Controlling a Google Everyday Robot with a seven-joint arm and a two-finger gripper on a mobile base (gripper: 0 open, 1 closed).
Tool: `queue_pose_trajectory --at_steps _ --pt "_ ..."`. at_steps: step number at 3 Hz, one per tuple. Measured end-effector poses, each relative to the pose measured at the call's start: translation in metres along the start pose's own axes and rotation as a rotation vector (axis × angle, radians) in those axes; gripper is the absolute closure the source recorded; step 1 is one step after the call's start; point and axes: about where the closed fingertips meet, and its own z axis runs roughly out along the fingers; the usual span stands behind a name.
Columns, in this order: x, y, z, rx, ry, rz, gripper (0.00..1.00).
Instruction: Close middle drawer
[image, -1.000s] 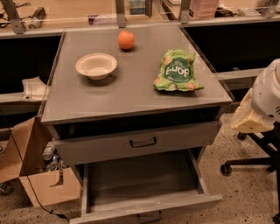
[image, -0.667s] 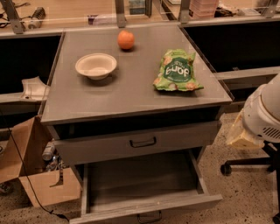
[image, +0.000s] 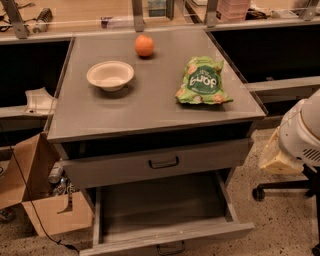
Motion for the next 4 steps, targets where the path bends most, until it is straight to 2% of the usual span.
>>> queue_pose_trajectory --at_steps 1,2,3,4 --pt "0.005 0.034 0.015 -0.055 -0.028 0.018 1.00" --pt "0.013 0.070 0.049 -0.114 -0.021 0.032 1.00" --pt "0.018 0.096 0.091 -0.172 -0.003 0.024 1.00" --pt "0.020 0.100 0.095 -0.182 -0.004 0.035 1.00"
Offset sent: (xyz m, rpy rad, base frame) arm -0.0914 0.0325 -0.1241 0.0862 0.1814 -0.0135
